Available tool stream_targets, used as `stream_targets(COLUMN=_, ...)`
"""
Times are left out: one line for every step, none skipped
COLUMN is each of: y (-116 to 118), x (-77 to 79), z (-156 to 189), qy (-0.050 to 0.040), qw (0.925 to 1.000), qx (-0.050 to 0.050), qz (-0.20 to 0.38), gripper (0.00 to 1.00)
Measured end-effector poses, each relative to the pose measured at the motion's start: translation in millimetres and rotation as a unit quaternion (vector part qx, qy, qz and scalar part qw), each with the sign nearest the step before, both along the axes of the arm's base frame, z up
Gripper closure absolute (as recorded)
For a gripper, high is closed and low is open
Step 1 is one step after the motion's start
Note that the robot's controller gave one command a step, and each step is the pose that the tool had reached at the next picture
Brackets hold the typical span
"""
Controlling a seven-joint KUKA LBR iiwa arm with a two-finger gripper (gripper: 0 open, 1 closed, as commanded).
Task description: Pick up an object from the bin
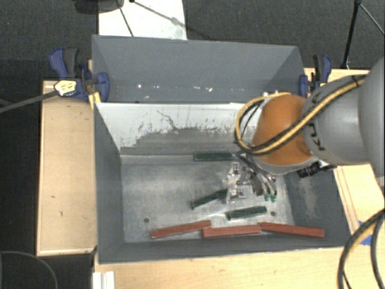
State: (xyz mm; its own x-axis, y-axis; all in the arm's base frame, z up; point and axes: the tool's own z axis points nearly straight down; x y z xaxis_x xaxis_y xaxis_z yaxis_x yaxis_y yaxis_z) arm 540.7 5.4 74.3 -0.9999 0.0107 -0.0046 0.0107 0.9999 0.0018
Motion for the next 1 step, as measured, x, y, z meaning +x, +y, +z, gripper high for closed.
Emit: stream_targets(y=-5.7, x=27.6, z=110.7, qy=0.0013, qw=0.9995, qx=-0.001, qz=0.032, gripper=1.0)
